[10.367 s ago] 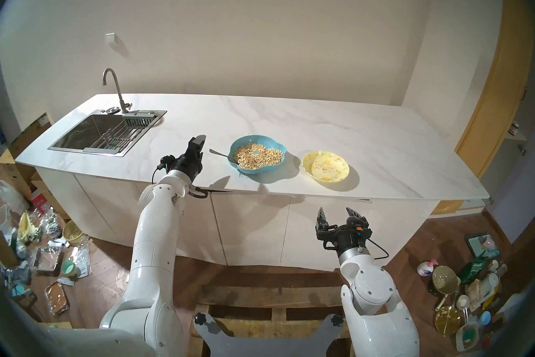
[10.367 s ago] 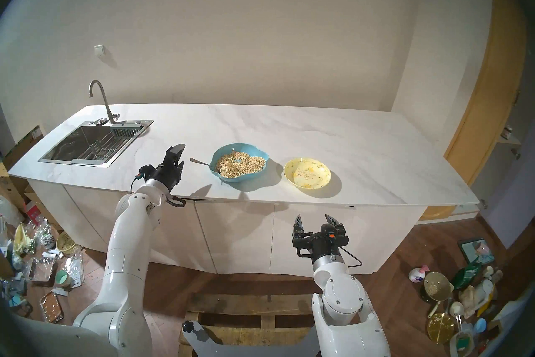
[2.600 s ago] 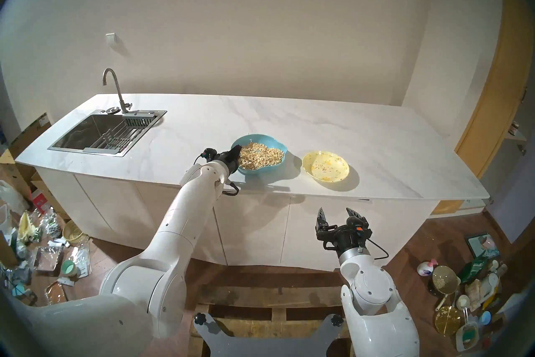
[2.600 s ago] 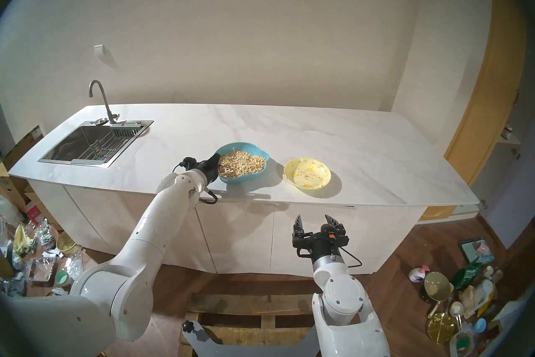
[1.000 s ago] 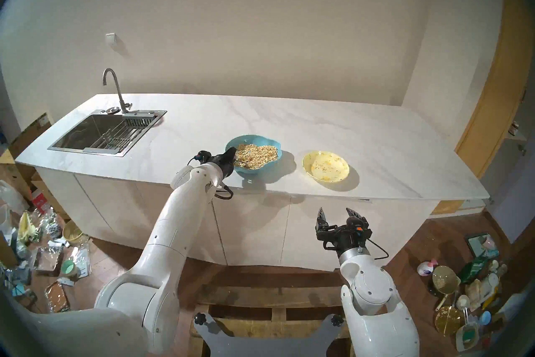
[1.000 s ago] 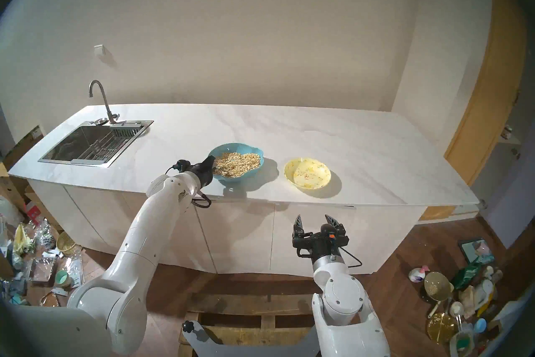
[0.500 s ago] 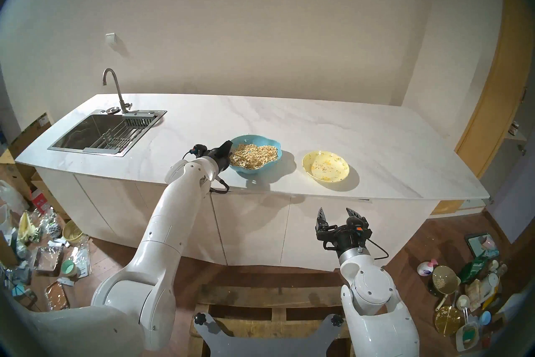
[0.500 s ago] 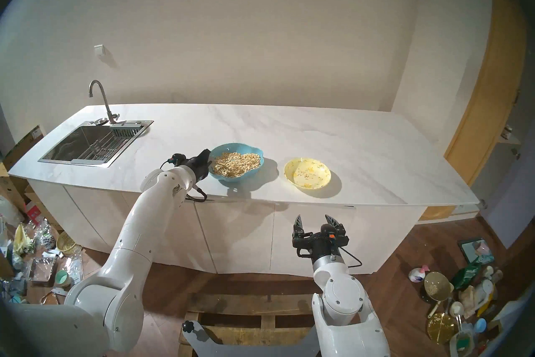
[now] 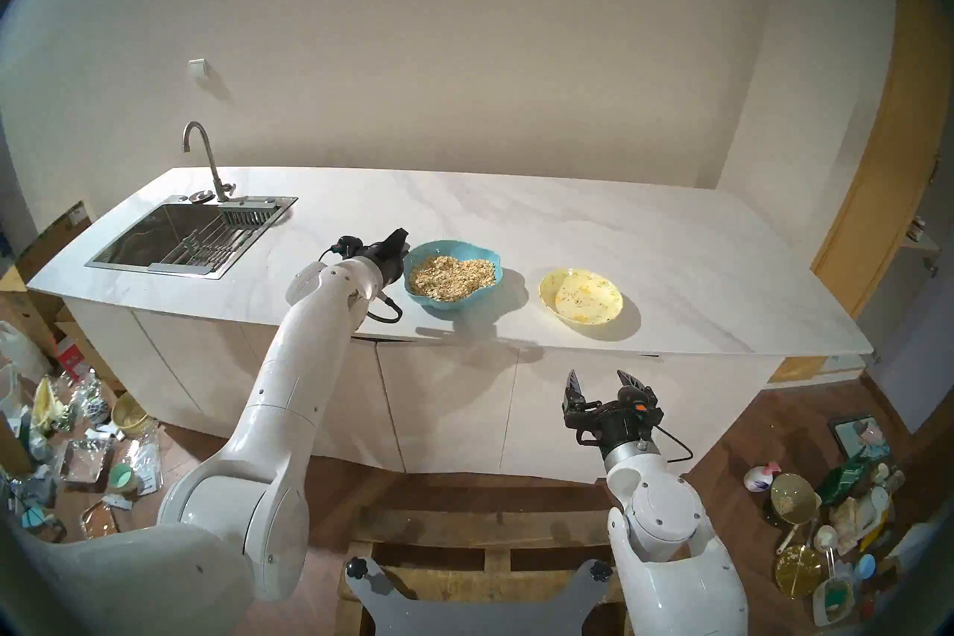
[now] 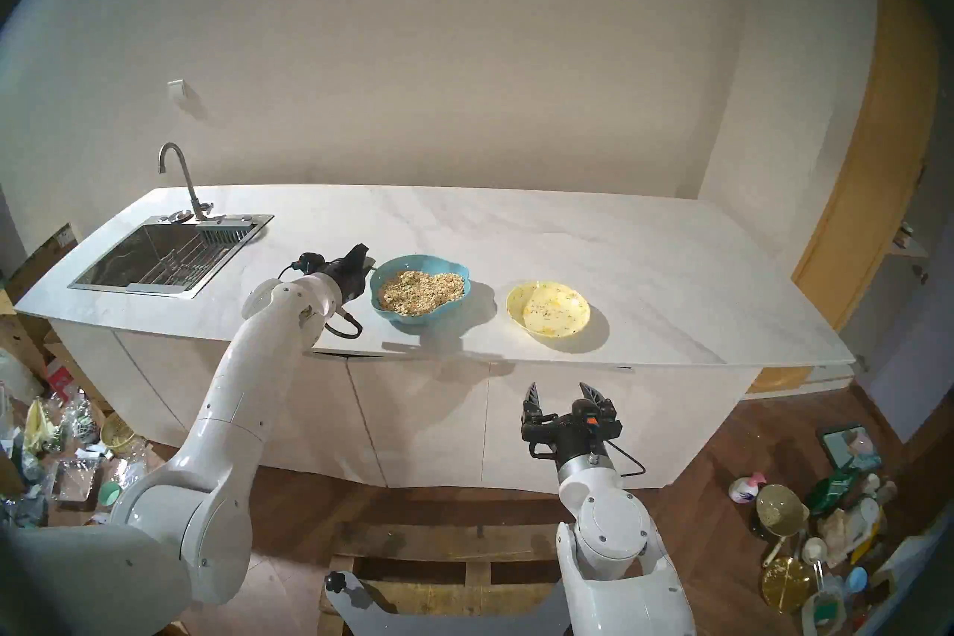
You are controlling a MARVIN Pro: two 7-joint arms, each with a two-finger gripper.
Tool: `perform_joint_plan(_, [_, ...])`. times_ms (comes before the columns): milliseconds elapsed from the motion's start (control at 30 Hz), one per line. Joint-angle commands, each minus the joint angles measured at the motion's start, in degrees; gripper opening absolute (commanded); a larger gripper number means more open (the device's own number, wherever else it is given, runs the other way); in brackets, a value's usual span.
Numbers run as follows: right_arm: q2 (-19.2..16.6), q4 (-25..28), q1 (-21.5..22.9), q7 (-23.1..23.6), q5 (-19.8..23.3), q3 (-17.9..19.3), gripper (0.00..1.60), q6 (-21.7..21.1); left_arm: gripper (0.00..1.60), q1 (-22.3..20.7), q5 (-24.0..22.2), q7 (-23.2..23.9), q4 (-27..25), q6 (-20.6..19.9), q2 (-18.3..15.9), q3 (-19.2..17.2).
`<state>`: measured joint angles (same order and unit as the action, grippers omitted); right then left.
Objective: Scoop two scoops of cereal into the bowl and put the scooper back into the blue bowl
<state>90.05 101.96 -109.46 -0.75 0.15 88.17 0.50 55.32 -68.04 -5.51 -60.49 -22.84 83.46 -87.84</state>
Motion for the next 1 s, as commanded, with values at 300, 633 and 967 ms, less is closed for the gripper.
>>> perform_joint_plan(300, [0.1,1.4,0.3,0.0,0.0,-0.1,1.6,0.3,0.0,-5.4,-3.8,-0.8,4.2,-1.7,4.1,-1.3])
perform_joint_plan(633, [0.1,1.4,0.3,0.0,0.0,-0.1,1.6,0.3,0.0,-7.5,-4.5,-1.6,6.6,-1.5,6.4,-0.7])
perform_joint_plan(967, [0.1,1.3,0.4,0.0,0.0,-0.1,1.6,0.3,0.0,-10.1,-4.0,-1.9,8.5,-1.2,9.6,1.4])
